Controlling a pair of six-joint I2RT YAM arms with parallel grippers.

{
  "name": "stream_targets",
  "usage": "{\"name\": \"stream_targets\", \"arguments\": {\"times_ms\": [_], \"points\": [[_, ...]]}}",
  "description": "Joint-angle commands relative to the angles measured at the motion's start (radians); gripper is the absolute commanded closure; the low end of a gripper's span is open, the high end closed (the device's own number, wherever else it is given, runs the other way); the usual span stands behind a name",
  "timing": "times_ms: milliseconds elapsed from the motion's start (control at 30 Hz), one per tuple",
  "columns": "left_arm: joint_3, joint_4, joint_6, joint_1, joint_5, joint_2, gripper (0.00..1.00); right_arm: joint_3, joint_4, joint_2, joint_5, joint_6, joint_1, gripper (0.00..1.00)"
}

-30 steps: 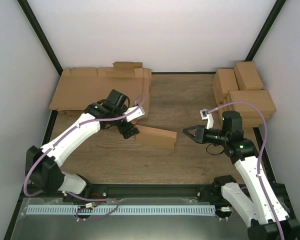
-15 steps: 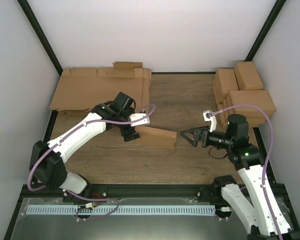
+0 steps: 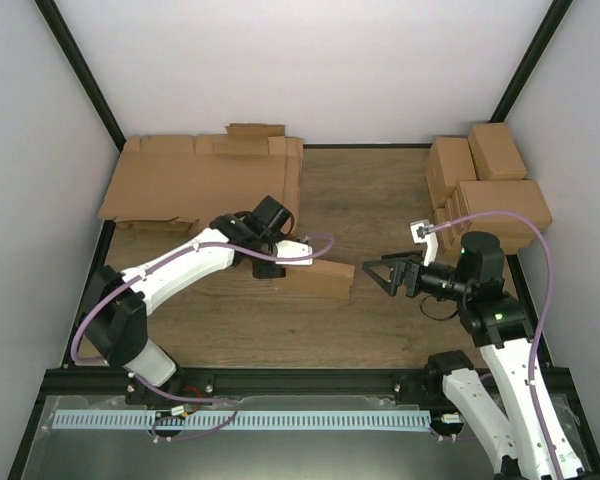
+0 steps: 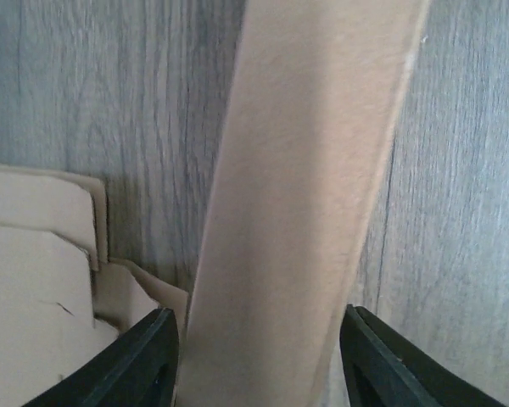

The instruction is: Fold the paper box

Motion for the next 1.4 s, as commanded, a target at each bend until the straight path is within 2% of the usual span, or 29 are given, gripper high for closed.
{"name": "stream_targets", "arguments": {"times_ms": [0,300,467,633,767,867,1000,1100,1267,1367], "points": [[-0.025,0.039,0.05,-0.036,-0.072,-0.038,0.48,0.064,0.001,-0.02,0.039,-0.01,-0.003,0.0],[-0.105,0.086,-0.045,-0.175,-0.249,-0.182,0.74,0.087,-0.049,-0.039,0.143,0.017,-0.004,0.0],[-0.118,0.12,-0.181,-0.263,-0.399,-0.221,0.72,0.148,-0.181,0.047,0.245,0.146,-0.003,0.0],[-0.119,0.221,-0.318,-0.355,-0.727,-0.171,0.73,0.199,-0.219,0.064,0.319,0.308,-0.003,0.0],[-0.106,0.373,-0.333,-0.427,-0.923,-0.119,0.67,0.191,-0.213,0.038,0.391,0.47,-0.003,0.0],[-0.065,0.452,-0.329,-0.458,-0.996,-0.071,0.66,0.125,-0.153,0.019,0.327,0.624,-0.003,0.0],[-0.009,0.556,-0.293,-0.504,-1.034,-0.001,0.66,-0.013,0.021,-0.061,0.264,0.867,-0.003,0.0],[0.024,0.611,-0.248,-0.534,-1.042,0.055,0.65,-0.053,0.107,-0.124,0.32,0.973,-0.004,0.0],[0.112,0.685,-0.2,-0.54,-0.99,0.149,0.65,0.081,-0.004,-0.161,0.499,0.946,-0.003,0.01],[0.175,0.744,-0.146,-0.541,-0.973,0.221,0.66,0.198,-0.094,-0.18,0.666,0.878,-0.003,0.02]]}}
